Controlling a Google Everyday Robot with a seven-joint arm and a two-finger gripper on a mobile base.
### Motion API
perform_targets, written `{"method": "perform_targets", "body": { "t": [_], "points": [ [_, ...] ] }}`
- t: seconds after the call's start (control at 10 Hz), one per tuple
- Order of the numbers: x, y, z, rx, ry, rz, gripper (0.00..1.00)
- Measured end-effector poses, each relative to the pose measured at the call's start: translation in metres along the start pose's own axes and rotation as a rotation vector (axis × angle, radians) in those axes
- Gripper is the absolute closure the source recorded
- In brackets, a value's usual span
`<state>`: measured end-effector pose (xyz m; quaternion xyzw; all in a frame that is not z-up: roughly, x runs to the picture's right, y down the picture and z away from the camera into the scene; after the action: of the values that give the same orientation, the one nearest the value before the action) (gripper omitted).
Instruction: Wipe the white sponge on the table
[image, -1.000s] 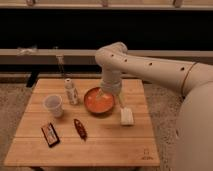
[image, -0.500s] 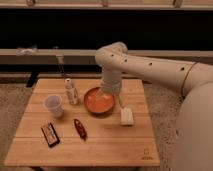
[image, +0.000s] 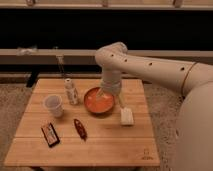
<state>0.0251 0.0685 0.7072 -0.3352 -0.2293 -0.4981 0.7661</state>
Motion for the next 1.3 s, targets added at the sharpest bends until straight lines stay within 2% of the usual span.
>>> {"method": "perform_targets", "body": {
  "t": [1.0,1.3],
  "points": [
    [0.002,0.001,0.001,0.003,-0.004,-0.016,0.2],
    [0.021,0.032,0.021,0.059,-0.033,-0.097,0.2]
  ]
}}
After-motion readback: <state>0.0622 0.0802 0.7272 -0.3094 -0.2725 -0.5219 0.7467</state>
